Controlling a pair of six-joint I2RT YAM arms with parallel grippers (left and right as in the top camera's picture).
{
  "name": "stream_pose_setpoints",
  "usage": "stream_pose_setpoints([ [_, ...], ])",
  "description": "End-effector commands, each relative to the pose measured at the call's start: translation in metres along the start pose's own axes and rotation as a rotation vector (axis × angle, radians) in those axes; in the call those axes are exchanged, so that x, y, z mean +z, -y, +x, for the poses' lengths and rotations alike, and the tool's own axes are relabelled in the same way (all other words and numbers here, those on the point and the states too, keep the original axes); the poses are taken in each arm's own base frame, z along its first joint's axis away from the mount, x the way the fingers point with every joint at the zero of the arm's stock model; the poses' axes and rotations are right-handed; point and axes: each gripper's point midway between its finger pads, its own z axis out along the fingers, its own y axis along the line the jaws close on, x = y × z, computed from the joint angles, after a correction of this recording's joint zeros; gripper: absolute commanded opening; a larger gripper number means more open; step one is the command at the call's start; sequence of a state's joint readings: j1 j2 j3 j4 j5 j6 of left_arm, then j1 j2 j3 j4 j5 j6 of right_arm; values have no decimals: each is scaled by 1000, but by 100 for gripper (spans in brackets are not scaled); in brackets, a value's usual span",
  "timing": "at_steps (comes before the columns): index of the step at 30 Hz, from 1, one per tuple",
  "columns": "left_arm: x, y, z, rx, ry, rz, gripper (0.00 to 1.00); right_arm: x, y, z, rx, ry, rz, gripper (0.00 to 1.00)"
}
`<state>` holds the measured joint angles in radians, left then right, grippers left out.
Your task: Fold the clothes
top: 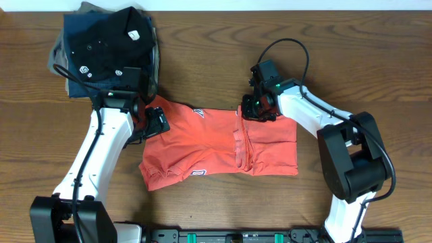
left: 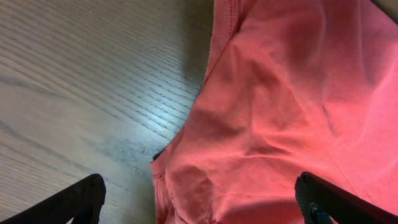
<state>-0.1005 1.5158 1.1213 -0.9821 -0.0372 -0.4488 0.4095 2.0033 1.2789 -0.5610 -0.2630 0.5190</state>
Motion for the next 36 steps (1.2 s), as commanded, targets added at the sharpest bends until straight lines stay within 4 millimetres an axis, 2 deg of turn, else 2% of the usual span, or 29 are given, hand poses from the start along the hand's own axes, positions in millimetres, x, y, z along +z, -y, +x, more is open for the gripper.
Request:
stream_pose_setpoints([
  [1, 4, -5, 1, -12, -6, -22, 98, -16, 4, -10, 2, 33, 23, 13],
  [4, 4, -5, 1, -13, -5, -21, 98, -46, 3, -13, 19, 42, 19, 9],
  [8, 4, -5, 0, -13, -5, -21, 98, -86, -14, -4, -38, 51, -47, 13],
  [9, 4, -5, 0, -13, -4, -21, 98, -95, -19, 0, -65, 51, -59, 16],
  [12, 4, -5, 0, -13, -5, -21, 98, -105, -26, 18, -124, 21, -52, 35],
  [15, 4, -5, 1, -13, -5, -21, 98, -100, -30, 40, -171, -44, -27, 43],
  [23, 4, -5, 1, -13, -6, -22, 98, -65, -24, 90, -218, -215, 61, 45],
  [31, 4, -5, 1, -12, -8, -23, 98, -39, -5, 121, -183, -317, 150, 45],
  [36, 4, -5, 1, -12, -8, -23, 98, -32, -11, 137, -202, -357, 122, 44],
])
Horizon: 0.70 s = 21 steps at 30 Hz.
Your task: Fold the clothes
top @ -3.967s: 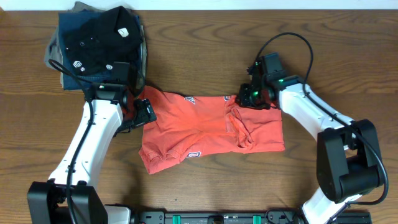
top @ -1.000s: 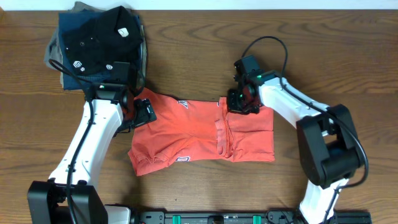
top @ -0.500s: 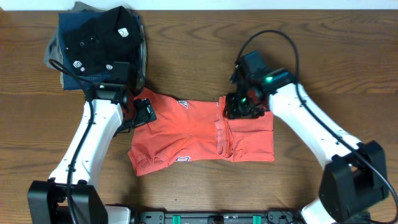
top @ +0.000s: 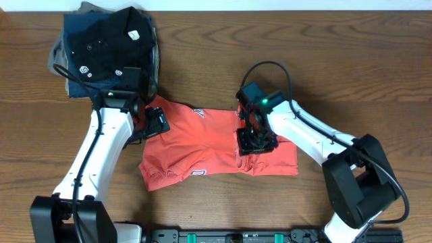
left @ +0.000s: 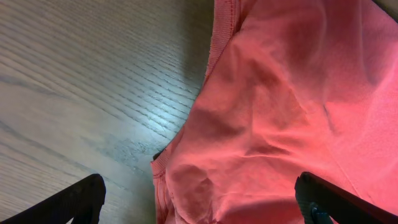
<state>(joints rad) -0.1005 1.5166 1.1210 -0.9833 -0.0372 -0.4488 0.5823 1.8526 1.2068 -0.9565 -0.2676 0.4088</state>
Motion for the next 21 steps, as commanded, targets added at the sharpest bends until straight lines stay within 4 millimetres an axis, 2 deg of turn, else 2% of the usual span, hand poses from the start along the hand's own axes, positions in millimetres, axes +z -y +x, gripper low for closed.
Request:
stream_pose_setpoints([
  [1, 3, -5, 1, -13, -6, -22, 98, 11, -12, 10, -25, -28, -18, 44],
  [7, 3, -5, 1, -13, -6, -22, 98, 19, -40, 12, -63, -6, -73, 46],
  [10, 3, -5, 1, -13, -6, -22, 98, 21, -62, 10, -114, 19, -129, 45],
  [12, 3, -5, 1, -13, -6, -22, 98, 21, -68, 10, -131, 29, -136, 36],
  [16, 4, -5, 1, -12, -7, -23, 98, 7, -59, 8, -95, 19, -115, 4],
  [17, 4, -5, 2, -12, -8, -23, 98, 0, -53, 6, -74, 19, -104, 1],
  [21, 9, -6, 4, -12, -12, -26, 98, -29, -19, -7, -9, 69, -9, 2],
])
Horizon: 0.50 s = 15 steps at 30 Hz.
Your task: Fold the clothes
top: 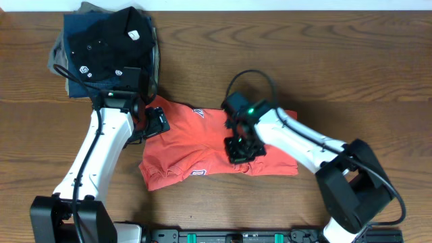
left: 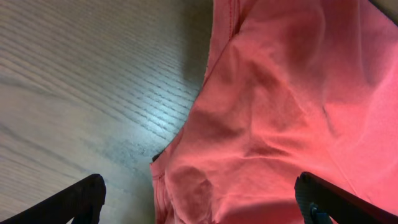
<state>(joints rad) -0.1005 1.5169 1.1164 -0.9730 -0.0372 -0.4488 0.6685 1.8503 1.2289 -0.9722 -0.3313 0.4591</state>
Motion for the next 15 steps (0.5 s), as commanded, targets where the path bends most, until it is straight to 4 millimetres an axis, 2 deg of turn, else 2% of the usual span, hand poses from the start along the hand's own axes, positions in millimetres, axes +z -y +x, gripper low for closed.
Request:
stream_pose_setpoints([
  [1, 10, -7, 6, -11, -19, -29, 98, -38, 23, -25, 39, 125, 59, 3],
  [4, 18, -9, 12, -10, -29, -35, 98, -52, 43, -30, 89, 161, 90, 11],
  [6, 22, -11, 15, -8, -38, -40, 98, -55, 51, -33, 113, 168, 90, 33],
  [7, 23, -11, 16, -8, -41, -42, 98, -54, 54, -34, 125, 166, 90, 35],
  [10, 23, -11, 15, -9, -36, -39, 98, -49, 61, -32, 122, 153, 97, 35],
  [15, 23, -9, 12, -10, -23, -32, 98, -26, 61, -21, 112, 123, 92, 29],
])
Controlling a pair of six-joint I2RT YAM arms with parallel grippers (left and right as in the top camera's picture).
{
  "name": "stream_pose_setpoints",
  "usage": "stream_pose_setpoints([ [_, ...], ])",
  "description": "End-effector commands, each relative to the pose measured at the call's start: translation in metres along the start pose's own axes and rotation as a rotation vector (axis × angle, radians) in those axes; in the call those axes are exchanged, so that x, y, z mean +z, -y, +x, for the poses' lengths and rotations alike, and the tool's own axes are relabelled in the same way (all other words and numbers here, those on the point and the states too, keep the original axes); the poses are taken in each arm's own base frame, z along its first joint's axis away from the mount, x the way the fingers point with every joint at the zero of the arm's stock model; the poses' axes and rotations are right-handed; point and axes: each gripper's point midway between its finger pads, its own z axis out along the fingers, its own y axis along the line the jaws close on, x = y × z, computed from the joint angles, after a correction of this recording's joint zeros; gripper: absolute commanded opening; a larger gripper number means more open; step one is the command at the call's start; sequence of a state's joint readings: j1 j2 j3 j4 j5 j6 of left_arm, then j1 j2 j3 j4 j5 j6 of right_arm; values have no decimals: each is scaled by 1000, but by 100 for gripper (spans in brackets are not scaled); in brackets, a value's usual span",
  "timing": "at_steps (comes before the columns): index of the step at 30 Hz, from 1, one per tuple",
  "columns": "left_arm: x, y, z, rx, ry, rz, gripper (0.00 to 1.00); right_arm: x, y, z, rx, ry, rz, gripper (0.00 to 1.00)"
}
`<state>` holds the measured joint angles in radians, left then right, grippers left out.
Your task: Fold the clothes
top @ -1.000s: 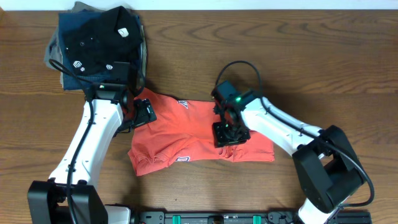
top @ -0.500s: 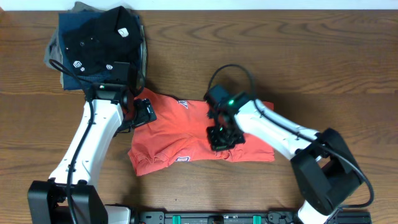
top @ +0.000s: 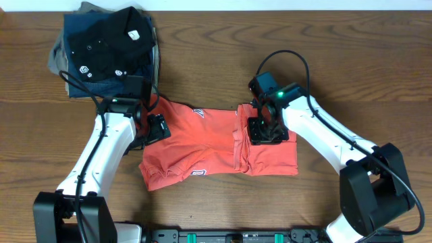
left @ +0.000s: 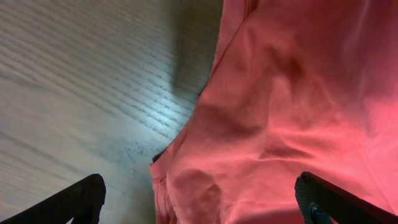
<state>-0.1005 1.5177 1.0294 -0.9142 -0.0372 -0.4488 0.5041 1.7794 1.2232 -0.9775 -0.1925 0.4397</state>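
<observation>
A red-orange garment (top: 202,145) lies spread on the wooden table (top: 351,67), with a vertical crease near its middle. My left gripper (top: 156,127) is low over the garment's left edge. In the left wrist view the left gripper (left: 199,214) is open, one of its fingers (left: 78,199) over bare wood and the other over the red cloth (left: 292,106). My right gripper (top: 264,131) points down onto the right part of the garment. Whether its jaws are open or shut is hidden from above.
A stack of dark folded clothes (top: 104,47) sits at the far left corner, just behind the left arm. The table's front rail (top: 236,236) runs along the near edge.
My right gripper has moved from the garment's middle to the right and a little farther back. The left gripper shifted slightly along the left edge and stays open.
My right gripper was first at the garment's far edge right of centre, then over the right-middle, then at the middle by the crease, and now it is back over the right part. The left gripper stayed open at the left edge throughout.
</observation>
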Motion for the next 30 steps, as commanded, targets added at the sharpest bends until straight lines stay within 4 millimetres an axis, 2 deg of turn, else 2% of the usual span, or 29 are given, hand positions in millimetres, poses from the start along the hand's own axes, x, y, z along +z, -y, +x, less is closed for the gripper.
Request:
stream_pose_setpoints([
  [1, 2, -4, -2, -13, 4, -16, 98, 15, -1, 16, -14, -33, 0, 27],
  [7, 2, -4, -2, -14, 4, -16, 98, 39, -30, 34, -45, -64, -145, 29],
  [13, 2, -4, -2, -13, 4, -16, 98, 52, -44, 43, -46, -53, -157, 22],
  [19, 2, -4, -2, -13, 4, -16, 98, 41, -55, 28, -34, -12, -180, 20],
  [24, 2, -3, -2, -14, 7, -14, 98, 22, -70, 11, -49, 32, -213, 25],
  [27, 2, -3, -3, -14, 12, -12, 98, 16, -79, 7, -71, 42, -239, 26],
  [30, 2, -3, -3, -14, 11, -12, 98, 11, -77, 6, -87, 42, -226, 23],
])
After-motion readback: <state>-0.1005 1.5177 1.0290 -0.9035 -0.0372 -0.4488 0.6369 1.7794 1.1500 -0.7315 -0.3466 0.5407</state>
